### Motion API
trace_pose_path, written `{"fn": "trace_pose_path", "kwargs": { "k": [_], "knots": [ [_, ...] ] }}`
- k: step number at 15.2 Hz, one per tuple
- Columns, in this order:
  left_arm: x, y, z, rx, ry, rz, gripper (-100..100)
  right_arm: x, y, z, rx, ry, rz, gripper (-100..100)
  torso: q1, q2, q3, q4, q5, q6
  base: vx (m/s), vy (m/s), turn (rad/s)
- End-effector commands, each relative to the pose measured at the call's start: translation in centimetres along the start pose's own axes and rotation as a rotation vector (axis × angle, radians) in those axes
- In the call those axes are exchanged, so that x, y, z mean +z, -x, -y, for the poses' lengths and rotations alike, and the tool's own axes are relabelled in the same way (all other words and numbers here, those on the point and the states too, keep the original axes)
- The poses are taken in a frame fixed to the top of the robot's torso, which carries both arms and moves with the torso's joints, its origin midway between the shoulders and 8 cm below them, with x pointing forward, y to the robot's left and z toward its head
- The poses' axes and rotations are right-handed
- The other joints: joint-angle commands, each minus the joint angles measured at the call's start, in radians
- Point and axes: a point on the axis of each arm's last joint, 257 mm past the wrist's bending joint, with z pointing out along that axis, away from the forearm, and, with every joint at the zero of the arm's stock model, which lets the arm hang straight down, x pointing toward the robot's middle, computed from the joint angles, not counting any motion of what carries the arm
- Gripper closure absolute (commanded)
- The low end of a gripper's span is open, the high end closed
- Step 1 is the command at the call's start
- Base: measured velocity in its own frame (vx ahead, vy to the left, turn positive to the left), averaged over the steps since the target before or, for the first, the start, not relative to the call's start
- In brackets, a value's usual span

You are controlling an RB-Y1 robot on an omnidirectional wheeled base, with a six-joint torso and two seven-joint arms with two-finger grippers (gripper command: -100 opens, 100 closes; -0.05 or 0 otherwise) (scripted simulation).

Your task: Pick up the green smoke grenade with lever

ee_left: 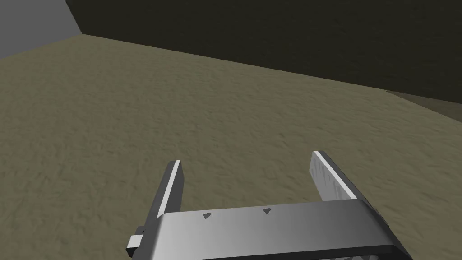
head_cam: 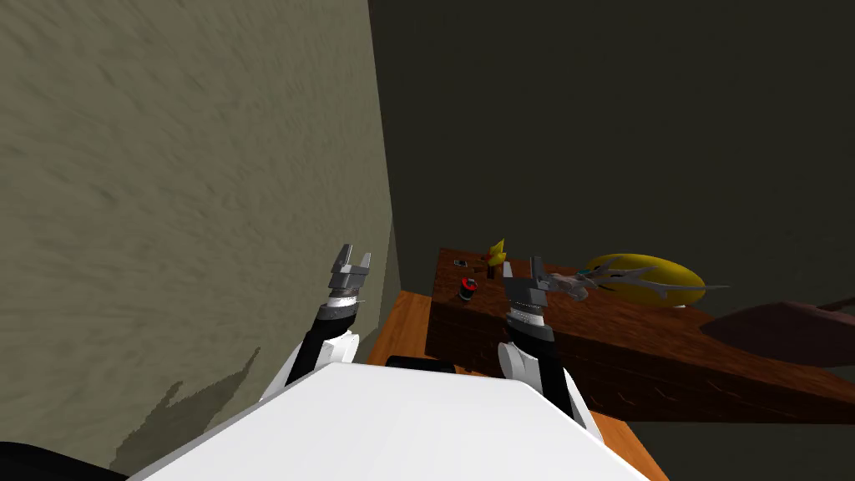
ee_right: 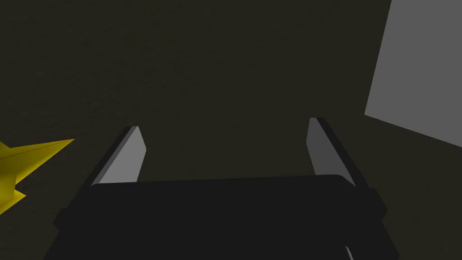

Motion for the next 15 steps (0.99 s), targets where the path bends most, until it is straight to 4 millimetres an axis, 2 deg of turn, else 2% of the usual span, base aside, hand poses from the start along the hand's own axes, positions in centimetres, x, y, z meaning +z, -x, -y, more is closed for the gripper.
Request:
{"fn": "trace_pose_path", "kwargs": {
  "k": [1, 10, 13, 14, 15],
  "knots": [
    [0.0, 0.0, 0.0, 0.0, 0.0, 0.0, 0, -0.2, -0.3, 0.4, -0.015, -0.013, -0.031, -100, 0.0, 0.0, 0.0, 0.0, 0.0, 0.0, -0.025, 0.008, 0.029],
    [0.0, 0.0, 0.0, 0.0, 0.0, 0.0, 0, -2.1, -1.2, 4.0, -0.105, -0.112, -0.191, -100, 0.001, 0.004, 0.002, 0.001, 0.0, 0.0, -0.055, 0.017, 0.079],
    [0.0, 0.0, 0.0, 0.0, 0.0, 0.0, 0, -3.6, -1.3, 6.1, -0.151, -0.173, -0.265, -100, 0.001, 0.004, 0.002, 0.001, 0.0, 0.0, -0.051, 0.021, 0.114],
    [0.0, 0.0, 0.0, 0.0, 0.0, 0.0, 0, -3.6, -1.3, 6.1, -0.156, -0.174, -0.277, -100, 0.001, 0.004, 0.002, 0.001, 0.0, 0.0, -0.053, 0.02, 0.096],
    [0.0, 0.0, 0.0, 0.0, 0.0, 0.0, 0, -4.5, -1.2, 7.3, -0.178, -0.208, -0.307, -100, 0.001, 0.004, 0.002, 0.001, 0.0, 0.0, -0.053, 0.021, 0.128]
  ]
}}
